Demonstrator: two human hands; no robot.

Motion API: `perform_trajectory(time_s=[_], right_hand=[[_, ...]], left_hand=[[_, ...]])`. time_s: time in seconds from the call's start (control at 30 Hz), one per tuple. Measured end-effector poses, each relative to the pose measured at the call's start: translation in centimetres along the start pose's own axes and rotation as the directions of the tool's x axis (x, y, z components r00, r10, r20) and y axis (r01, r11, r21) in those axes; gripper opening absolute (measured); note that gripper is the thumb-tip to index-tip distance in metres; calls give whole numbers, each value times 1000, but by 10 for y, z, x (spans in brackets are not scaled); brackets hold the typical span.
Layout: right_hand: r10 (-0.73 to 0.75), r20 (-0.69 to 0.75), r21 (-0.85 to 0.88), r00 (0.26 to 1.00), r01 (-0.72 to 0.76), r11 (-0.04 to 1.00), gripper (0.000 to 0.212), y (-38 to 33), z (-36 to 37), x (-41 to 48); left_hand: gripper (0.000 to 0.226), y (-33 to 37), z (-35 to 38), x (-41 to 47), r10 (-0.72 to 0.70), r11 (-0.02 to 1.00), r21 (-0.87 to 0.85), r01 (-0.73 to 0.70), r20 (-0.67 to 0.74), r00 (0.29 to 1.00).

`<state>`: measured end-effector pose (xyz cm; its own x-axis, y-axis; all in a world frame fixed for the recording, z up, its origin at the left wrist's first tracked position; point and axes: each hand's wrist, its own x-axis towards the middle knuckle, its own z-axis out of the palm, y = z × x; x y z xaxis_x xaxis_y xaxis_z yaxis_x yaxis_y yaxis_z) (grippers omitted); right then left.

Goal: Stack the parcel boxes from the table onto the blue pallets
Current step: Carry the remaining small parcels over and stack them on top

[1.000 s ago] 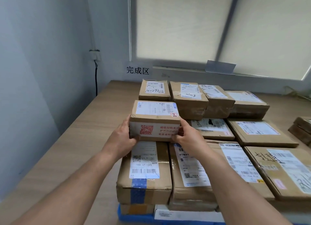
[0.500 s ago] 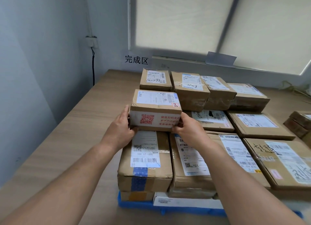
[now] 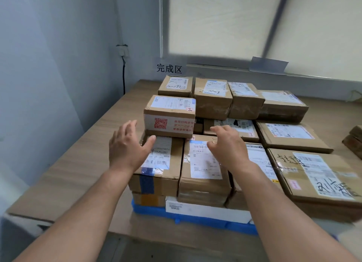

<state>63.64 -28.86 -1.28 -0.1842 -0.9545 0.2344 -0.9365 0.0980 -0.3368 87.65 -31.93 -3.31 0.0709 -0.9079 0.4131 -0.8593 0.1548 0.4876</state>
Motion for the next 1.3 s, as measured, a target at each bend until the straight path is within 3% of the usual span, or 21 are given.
perform_trajectory(time_s=[0.27,0.4,0.63,0.87,1.3], right_hand=[[-110,-250,-24,962,107,994,31,50,-32,-58],[-100,-347,-59,932,84,995,30,87,-48,-92],[26,-454,-86,891,-73,994,33,184,-85,-150],[139,-518,-162,844,-257,953,31,278,-132,-209],[324,-610,-160,723,-513,843,36,400,-159,-265]], left_hand=[[58,87,9,-69,130,989,-58,-134,-77,989],[55,131,26,-105,184,980,-66,-187,-50,982],[53,228,65,-158,367,929,-57,-365,34,930],[55,336,104,-208,526,834,-249,-492,91,846],[58,456,173,-273,743,661,-383,-645,219,632]])
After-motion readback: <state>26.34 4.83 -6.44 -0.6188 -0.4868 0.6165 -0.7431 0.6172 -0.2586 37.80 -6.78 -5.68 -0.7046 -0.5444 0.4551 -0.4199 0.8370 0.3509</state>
